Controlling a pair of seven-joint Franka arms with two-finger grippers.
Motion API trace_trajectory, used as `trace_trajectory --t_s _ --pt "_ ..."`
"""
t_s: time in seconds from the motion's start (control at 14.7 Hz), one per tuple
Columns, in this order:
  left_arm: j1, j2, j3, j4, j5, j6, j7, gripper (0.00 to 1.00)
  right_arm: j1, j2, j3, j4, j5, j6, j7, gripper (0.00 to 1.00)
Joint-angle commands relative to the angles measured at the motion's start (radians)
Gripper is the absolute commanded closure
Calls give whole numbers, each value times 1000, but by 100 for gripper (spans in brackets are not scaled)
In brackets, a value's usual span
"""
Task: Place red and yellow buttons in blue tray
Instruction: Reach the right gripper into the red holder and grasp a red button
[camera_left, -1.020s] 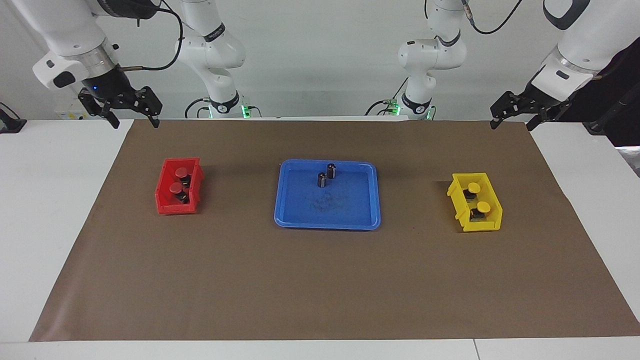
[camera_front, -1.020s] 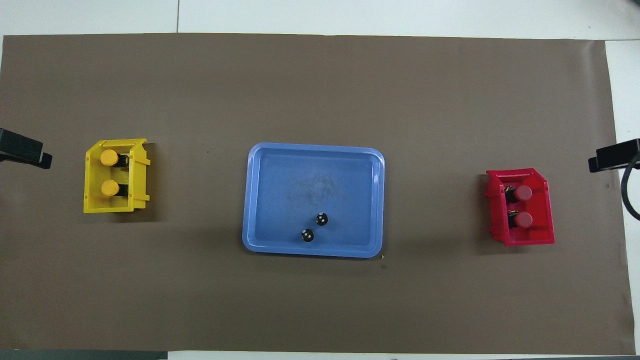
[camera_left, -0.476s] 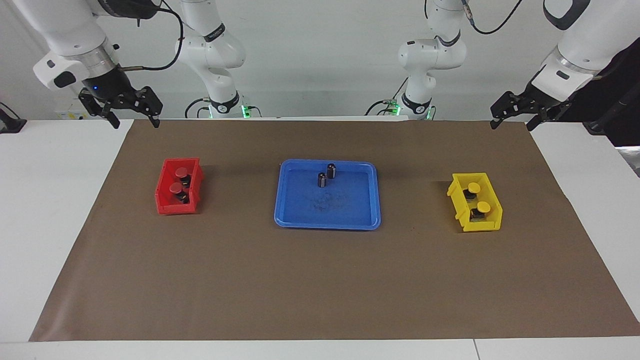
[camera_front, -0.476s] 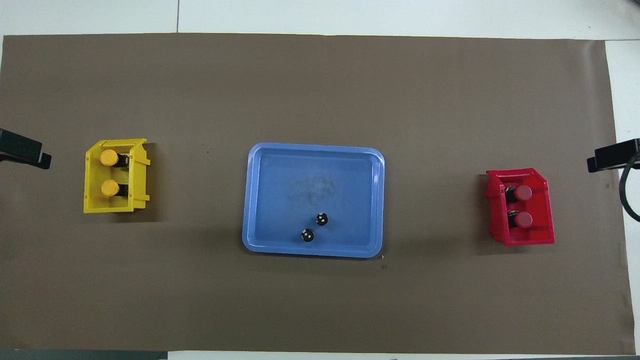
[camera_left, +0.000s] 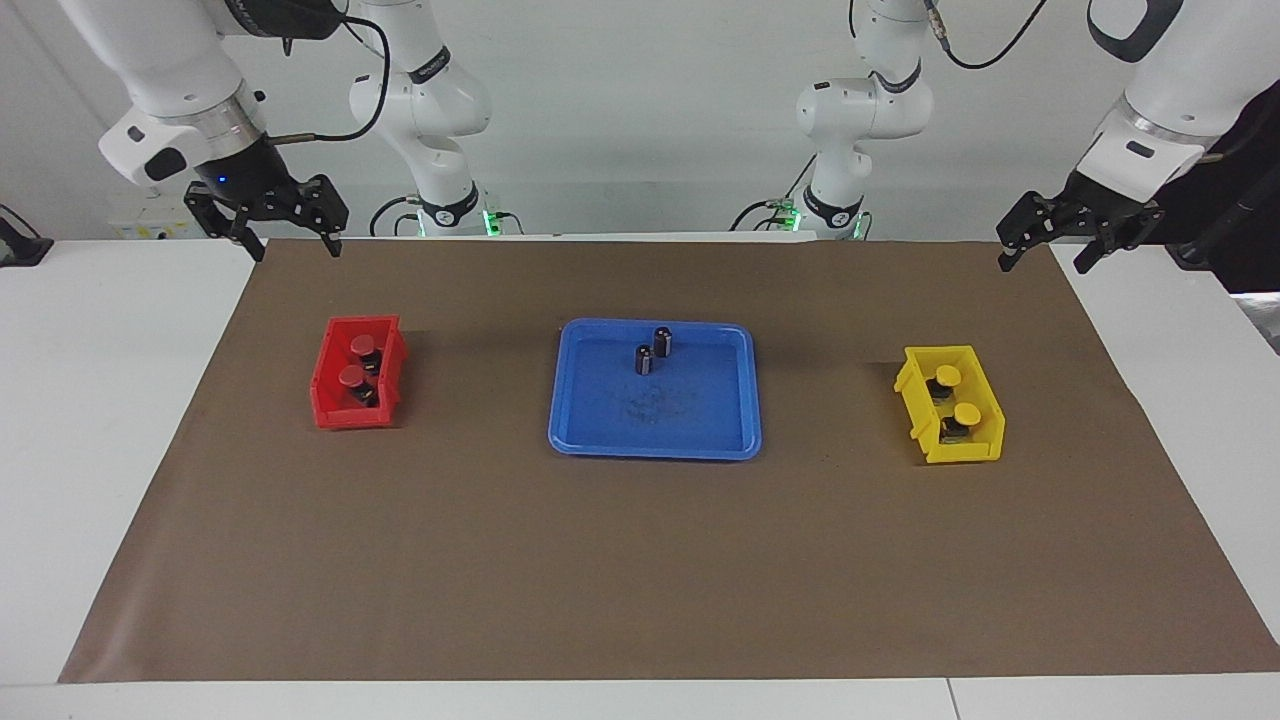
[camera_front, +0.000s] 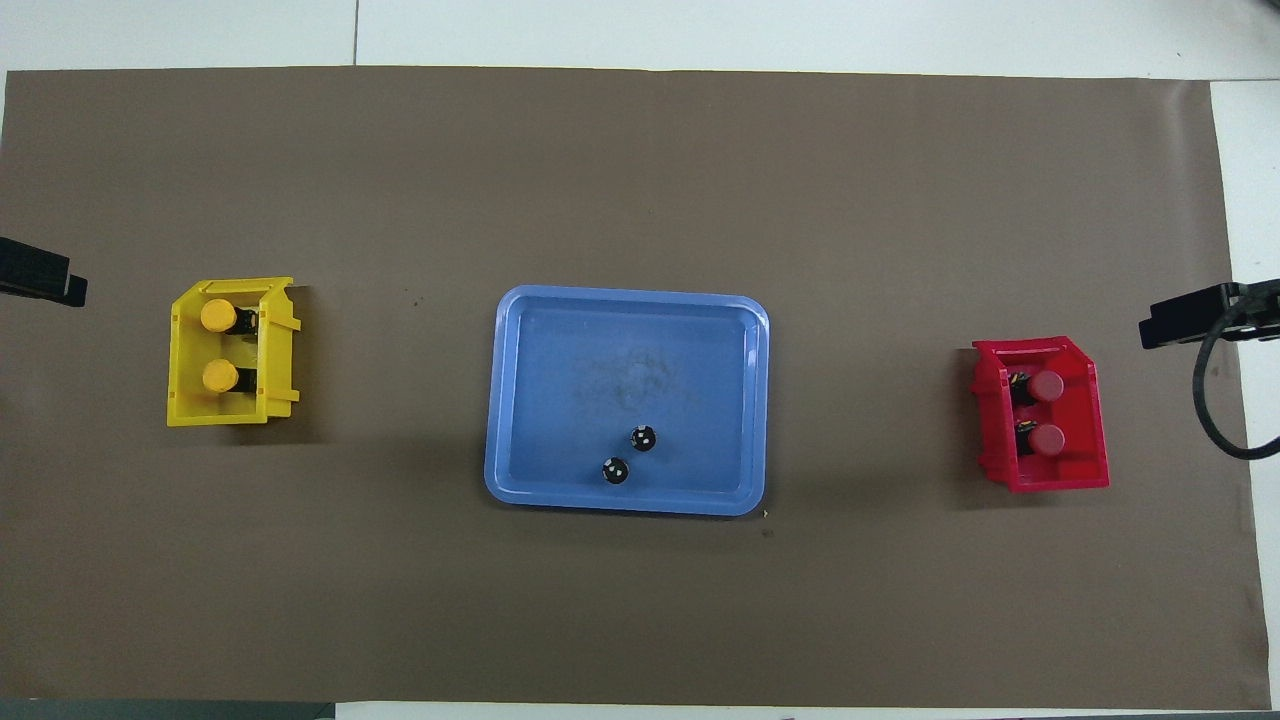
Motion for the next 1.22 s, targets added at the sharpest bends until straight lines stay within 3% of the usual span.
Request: trace_trajectory --t_s 0.0,0.2,0.41,0.75,1.16 --pt "20 -20 -2 -29 21 22 10 0 -12 -32 2 -157 8 164 -10 5" --pt "20 -25 -1 -44 21 15 14 0 -20 -9 2 -251 8 280 -9 4" --pt "13 -25 -2 -44 21 9 12 0 -56 69 2 -262 8 328 -30 4" --pt "7 -26 -2 -44 21 -8 11 0 -61 66 1 -432 8 532 -38 5" --pt "18 -26 -2 -43 21 -6 12 0 -62 85 1 -523 8 624 -36 18"
